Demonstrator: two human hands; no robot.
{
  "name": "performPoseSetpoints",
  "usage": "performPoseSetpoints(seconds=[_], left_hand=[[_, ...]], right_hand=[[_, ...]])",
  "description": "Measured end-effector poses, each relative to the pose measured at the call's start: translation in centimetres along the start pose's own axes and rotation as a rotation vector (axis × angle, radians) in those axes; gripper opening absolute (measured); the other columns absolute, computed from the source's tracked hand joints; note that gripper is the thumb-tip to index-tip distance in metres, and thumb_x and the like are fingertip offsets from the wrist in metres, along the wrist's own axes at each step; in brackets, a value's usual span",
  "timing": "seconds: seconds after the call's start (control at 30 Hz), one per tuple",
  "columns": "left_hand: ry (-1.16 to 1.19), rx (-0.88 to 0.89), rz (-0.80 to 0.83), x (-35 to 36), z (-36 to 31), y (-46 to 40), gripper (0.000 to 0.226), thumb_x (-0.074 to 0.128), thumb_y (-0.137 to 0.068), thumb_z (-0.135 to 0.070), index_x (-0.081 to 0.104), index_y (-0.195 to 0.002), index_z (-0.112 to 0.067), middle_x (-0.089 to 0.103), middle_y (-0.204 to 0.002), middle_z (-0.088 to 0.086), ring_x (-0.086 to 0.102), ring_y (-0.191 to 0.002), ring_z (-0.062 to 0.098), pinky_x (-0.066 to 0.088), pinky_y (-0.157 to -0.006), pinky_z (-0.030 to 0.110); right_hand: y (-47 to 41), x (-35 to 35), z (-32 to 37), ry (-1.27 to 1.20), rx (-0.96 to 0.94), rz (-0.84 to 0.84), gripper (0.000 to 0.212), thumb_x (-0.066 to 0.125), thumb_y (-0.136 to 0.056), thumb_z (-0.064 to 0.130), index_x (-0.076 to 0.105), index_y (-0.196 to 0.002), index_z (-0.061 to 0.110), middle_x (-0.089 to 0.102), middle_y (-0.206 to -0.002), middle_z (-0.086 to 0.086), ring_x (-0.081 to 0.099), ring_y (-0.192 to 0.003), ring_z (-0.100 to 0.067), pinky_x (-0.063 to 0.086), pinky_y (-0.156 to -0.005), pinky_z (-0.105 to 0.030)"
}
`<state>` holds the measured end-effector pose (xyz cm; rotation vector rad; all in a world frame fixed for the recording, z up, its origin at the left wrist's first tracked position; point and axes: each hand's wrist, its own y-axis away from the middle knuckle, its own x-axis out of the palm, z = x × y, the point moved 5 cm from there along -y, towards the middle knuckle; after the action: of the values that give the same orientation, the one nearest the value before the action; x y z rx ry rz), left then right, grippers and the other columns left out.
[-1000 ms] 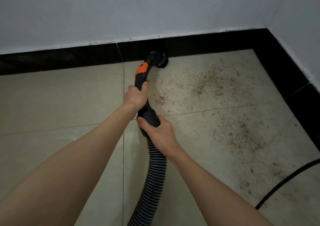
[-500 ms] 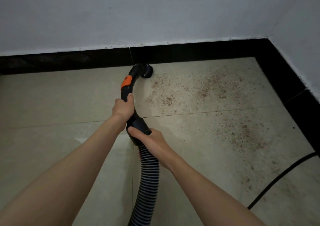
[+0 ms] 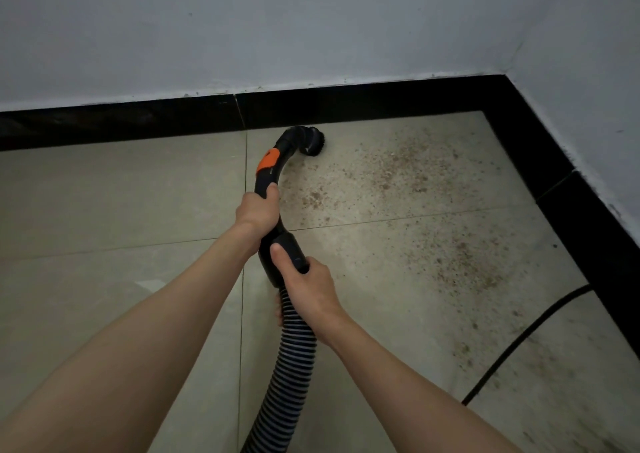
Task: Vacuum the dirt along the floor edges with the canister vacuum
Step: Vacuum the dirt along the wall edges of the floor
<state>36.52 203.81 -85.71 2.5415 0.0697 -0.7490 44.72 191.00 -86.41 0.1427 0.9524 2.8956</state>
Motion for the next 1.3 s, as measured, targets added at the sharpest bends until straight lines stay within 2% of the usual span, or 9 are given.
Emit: performPoseSetpoints(seconds=[0.1,0.27,0.37,0.47,0.53,0.63,0.77,0.93,1.3], left_hand=[[-0.009,0.017,0.006,1.4,-0.7,0.0,0.049,0.036,-0.099,-0.043,0.05,-0.119,-0.001,0.054,-0.094,0.011,0.053,-0.081,0.025,0.043,-0.07,0.032],[0.01,0.053,0.02,3.5,-2.2,0.4,0.045,0.04,-0.097,-0.042,0.049,-0.119,-0.004,0.055,-0.099,0.011,0.053,-0.081,0.024,0.04,-0.063,0.03],[0.161,0.048,0.083,4.7,-3.0,0.8,0.036,0.046,-0.094,-0.037,0.051,-0.11,-0.005,0.056,-0.088,0.009,0.055,-0.075,0.024,0.045,-0.065,0.031],[0.296,0.011,0.194,5.4,-3.4,1.1,0.022,0.049,-0.092,-0.029,0.053,-0.09,-0.007,0.057,-0.07,0.008,0.053,-0.059,0.02,0.047,-0.06,0.028],[0.325,-0.018,0.24,5.2,-3.7,1.1,0.021,0.051,-0.091,-0.028,0.052,-0.082,-0.009,0.056,-0.066,0.007,0.052,-0.056,0.019,0.046,-0.061,0.029],[0.322,-0.036,0.268,4.3,-3.8,0.4,0.028,0.05,-0.095,-0.035,0.051,-0.09,-0.007,0.057,-0.07,0.007,0.054,-0.059,0.018,0.049,-0.06,0.029],[0.349,-0.039,0.22,1.9,-2.6,-0.9,0.045,0.048,-0.094,-0.046,0.051,-0.109,-0.003,0.057,-0.08,0.009,0.055,-0.067,0.02,0.051,-0.071,0.035],[0.432,-0.058,0.099,-2.2,-0.2,-1.5,0.036,0.046,-0.096,-0.042,0.05,-0.092,-0.007,0.056,-0.074,0.008,0.056,-0.065,0.021,0.051,-0.075,0.038],[0.45,-0.135,0.048,-4.8,2.2,0.7,0.036,0.043,-0.098,-0.04,0.046,-0.109,-0.005,0.055,-0.074,0.006,0.054,-0.062,0.018,0.048,-0.058,0.029]], right_hand=[[-0.1,-1.2,0.0,-0.03,0.0,-0.016,0.045,0.061,-0.087,0.054,0.055,-0.093,0.01,0.06,-0.065,-0.01,0.056,-0.044,-0.018,0.05,-0.046,-0.029],[-0.1,-3.1,0.0,-0.134,0.008,-0.009,0.047,0.061,-0.088,0.053,0.054,-0.099,0.008,0.057,-0.056,-0.009,0.055,-0.043,-0.019,0.048,-0.044,-0.027],[-0.1,-4.0,-0.1,-0.183,-0.012,-0.004,0.051,0.061,-0.089,0.053,0.053,-0.104,0.005,0.056,-0.057,-0.011,0.053,-0.043,-0.02,0.048,-0.044,-0.027],[0.0,-4.4,-0.3,-0.205,-0.024,-0.002,0.054,0.059,-0.089,0.053,0.052,-0.108,0.003,0.056,-0.058,-0.011,0.053,-0.043,-0.021,0.047,-0.044,-0.027],[0.1,-4.3,-0.3,-0.2,-0.031,0.007,0.052,0.059,-0.09,0.053,0.052,-0.107,0.004,0.056,-0.057,-0.011,0.053,-0.043,-0.021,0.047,-0.044,-0.028],[0.0,-3.6,0.2,-0.187,-0.04,0.032,0.049,0.059,-0.09,0.053,0.052,-0.102,0.006,0.056,-0.056,-0.011,0.053,-0.043,-0.021,0.048,-0.044,-0.028],[0.0,-2.1,1.1,-0.138,-0.038,0.089,0.045,0.059,-0.09,0.052,0.053,-0.098,0.008,0.057,-0.058,-0.01,0.054,-0.043,-0.02,0.049,-0.045,-0.028],[0.0,0.8,1.7,-0.032,-0.024,0.166,0.044,0.06,-0.089,0.053,0.054,-0.097,0.01,0.059,-0.059,-0.009,0.056,-0.045,-0.019,0.05,-0.046,-0.028],[2.2,2.9,1.0,0.052,0.007,0.224,0.049,0.057,-0.091,0.053,0.051,-0.104,0.006,0.058,-0.062,-0.011,0.056,-0.045,-0.02,0.051,-0.047,-0.028]])
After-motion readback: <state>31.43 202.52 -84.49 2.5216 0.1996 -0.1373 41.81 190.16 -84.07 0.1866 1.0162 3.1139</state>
